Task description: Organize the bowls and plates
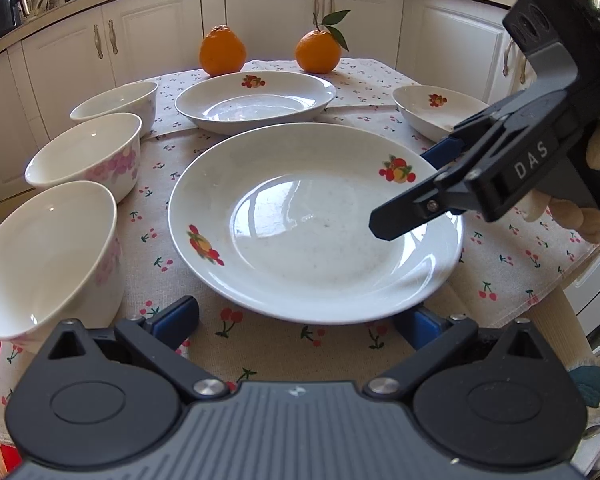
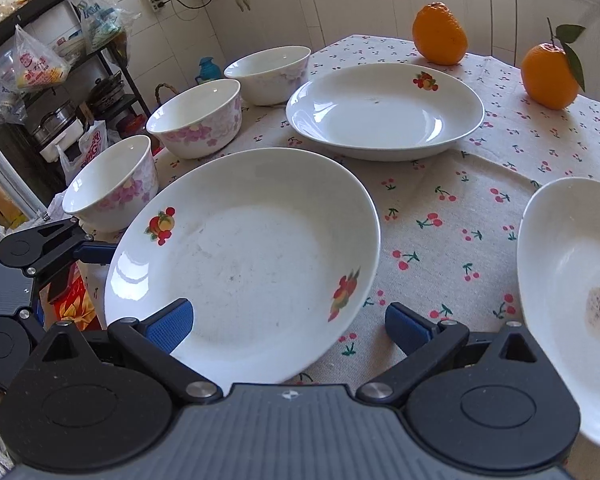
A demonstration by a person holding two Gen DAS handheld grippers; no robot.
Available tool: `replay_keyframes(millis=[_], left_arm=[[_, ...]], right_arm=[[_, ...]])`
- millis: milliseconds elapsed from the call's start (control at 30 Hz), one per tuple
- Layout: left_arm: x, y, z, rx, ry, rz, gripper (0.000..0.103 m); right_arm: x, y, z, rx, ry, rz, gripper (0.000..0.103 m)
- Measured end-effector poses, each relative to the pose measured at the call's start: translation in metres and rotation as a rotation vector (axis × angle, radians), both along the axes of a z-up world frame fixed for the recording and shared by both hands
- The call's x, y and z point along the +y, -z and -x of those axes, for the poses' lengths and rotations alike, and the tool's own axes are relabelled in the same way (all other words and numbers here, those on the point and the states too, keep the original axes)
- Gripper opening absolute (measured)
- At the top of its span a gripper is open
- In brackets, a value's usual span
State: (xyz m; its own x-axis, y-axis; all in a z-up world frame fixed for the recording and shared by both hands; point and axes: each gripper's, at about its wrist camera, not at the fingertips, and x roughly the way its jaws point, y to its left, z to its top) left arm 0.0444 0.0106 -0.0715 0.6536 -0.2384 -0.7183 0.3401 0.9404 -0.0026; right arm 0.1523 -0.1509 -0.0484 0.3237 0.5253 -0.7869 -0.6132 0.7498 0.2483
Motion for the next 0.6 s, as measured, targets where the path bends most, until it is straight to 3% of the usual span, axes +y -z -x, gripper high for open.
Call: replay_keyframes(millis=[300, 600], left_arm=[[0.001, 0.000, 0.000, -0.010, 0.024, 0.004, 0.103], [-0.003, -0.001, -0.005, -0.012, 0.060, 0.008, 0.103]], right_arm=[[0.018, 0.000, -0.033, 0.044, -0.079, 0.022, 0.103], [0.017, -0.001, -0.056, 0.116, -0.127, -0.053, 0.103]])
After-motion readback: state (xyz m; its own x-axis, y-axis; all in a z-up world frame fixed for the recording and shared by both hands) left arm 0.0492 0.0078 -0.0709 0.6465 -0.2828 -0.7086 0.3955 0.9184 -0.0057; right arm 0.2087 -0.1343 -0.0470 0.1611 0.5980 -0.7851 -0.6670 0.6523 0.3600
